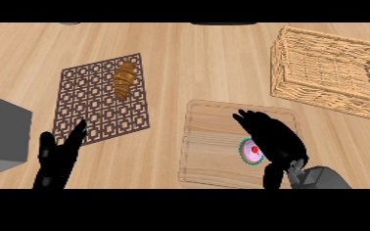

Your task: Pick the cupcake from the cutting board and place it in the basket

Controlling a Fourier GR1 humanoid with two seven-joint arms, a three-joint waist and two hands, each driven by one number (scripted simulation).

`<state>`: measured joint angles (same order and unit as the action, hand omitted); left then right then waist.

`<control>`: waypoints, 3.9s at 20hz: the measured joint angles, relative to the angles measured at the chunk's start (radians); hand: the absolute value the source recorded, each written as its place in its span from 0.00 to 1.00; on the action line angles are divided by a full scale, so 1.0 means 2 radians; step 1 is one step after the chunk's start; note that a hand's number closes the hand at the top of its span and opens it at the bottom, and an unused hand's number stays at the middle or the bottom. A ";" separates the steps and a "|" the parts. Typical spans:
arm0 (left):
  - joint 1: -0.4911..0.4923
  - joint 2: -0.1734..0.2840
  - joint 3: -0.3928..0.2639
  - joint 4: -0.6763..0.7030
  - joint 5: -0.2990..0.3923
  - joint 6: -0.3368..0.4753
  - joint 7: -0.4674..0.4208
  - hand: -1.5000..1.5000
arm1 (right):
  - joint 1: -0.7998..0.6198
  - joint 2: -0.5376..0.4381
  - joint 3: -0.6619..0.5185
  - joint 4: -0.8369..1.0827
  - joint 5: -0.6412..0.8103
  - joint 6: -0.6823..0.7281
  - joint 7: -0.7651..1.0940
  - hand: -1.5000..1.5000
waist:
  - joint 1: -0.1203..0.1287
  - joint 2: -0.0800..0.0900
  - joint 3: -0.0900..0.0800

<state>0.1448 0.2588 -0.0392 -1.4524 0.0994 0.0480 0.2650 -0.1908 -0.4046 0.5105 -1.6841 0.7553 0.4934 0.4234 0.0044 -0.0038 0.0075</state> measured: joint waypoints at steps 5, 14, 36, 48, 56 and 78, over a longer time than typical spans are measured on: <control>-0.006 -0.009 0.003 0.002 -0.012 0.000 0.010 0.50 | 0.003 0.020 -0.011 0.016 0.023 -0.001 -0.019 0.00 | 0.000 0.000 0.000; -0.008 -0.020 0.016 0.004 -0.022 -0.009 0.006 0.50 | 0.017 0.045 -0.017 0.040 0.067 -0.013 -0.046 1.00 | 0.000 -0.001 0.000; -0.008 -0.028 0.033 0.010 -0.032 -0.030 -0.009 0.50 | -0.019 0.153 -0.035 0.111 0.202 -0.096 0.061 1.00 | 0.002 -0.001 -0.001; -0.007 -0.028 0.038 0.005 -0.030 -0.031 0.007 0.50 | -0.087 0.199 -0.084 -0.036 0.111 -0.327 0.189 1.00 | -0.002 -0.002 0.000; -0.006 -0.033 0.038 0.005 -0.038 -0.028 0.001 0.50 | -0.197 0.185 -0.172 -0.118 0.130 -0.275 0.285 1.00 | -0.003 -0.002 0.000; -0.007 -0.039 0.045 0.005 -0.044 -0.043 -0.010 0.50 | -0.318 0.014 -0.400 0.089 0.015 -0.232 0.187 1.00 | 0.004 0.001 0.000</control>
<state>0.1307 0.1811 0.0514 -1.4422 0.0114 -0.0386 0.2451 -0.8271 -0.3770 -0.2892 -1.5059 0.7852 0.0287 0.7973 0.0126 -0.0023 0.0078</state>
